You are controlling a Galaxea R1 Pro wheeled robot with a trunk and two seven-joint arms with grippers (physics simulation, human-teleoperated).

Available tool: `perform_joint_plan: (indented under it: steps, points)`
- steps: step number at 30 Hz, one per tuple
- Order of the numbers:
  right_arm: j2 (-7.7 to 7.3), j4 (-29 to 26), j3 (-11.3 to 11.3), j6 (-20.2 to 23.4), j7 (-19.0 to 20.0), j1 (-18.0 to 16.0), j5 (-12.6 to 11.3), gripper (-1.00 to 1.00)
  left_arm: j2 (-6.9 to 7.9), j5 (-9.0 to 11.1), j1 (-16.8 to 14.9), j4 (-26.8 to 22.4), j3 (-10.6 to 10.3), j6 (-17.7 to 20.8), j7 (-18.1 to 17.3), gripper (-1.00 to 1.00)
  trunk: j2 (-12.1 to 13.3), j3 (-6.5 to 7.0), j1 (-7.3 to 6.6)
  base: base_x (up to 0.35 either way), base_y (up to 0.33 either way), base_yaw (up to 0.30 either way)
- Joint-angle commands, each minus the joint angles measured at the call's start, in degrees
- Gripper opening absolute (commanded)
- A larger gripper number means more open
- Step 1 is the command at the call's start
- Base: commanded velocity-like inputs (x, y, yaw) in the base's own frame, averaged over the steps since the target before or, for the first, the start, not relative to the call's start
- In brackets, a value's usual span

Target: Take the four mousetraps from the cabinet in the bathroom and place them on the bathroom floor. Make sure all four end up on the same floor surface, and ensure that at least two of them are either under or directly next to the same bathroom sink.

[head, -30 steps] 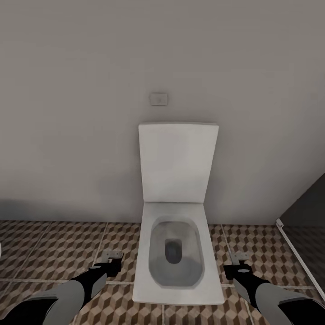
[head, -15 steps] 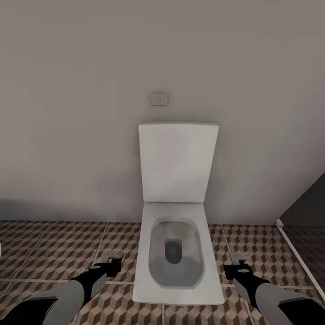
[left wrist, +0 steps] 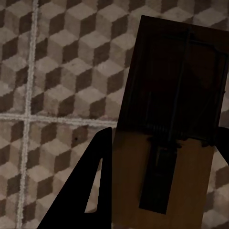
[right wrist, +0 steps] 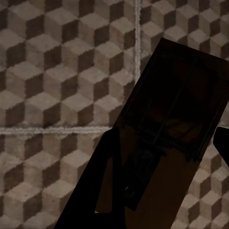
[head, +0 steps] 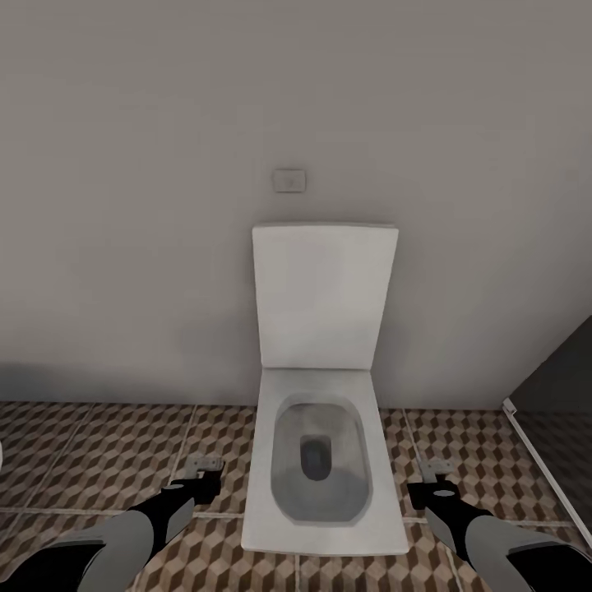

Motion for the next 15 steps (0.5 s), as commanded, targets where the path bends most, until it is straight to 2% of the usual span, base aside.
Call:
perform_joint_plan:
  steps: [1, 15]
  points:
    - [-0.01, 0.1, 0.5, -0.1, 0.0, -0.1, -0.4, -1.0, -0.01, -0.3, 0.0, 0.0, 0.3, 0.1, 0.3, -1.0, 0.0, -0.04, -0.01, 0.0, 0.0, 0.0]
    - [-0.04, 0.1, 0.5, -0.5, 0.0, -0.1, -0.4, -1.0, -0.01, -0.3, 0.0, 0.0, 0.3, 0.1, 0.3, -1.0, 0.0, -0.04, -0.01, 0.0, 0.0, 0.0]
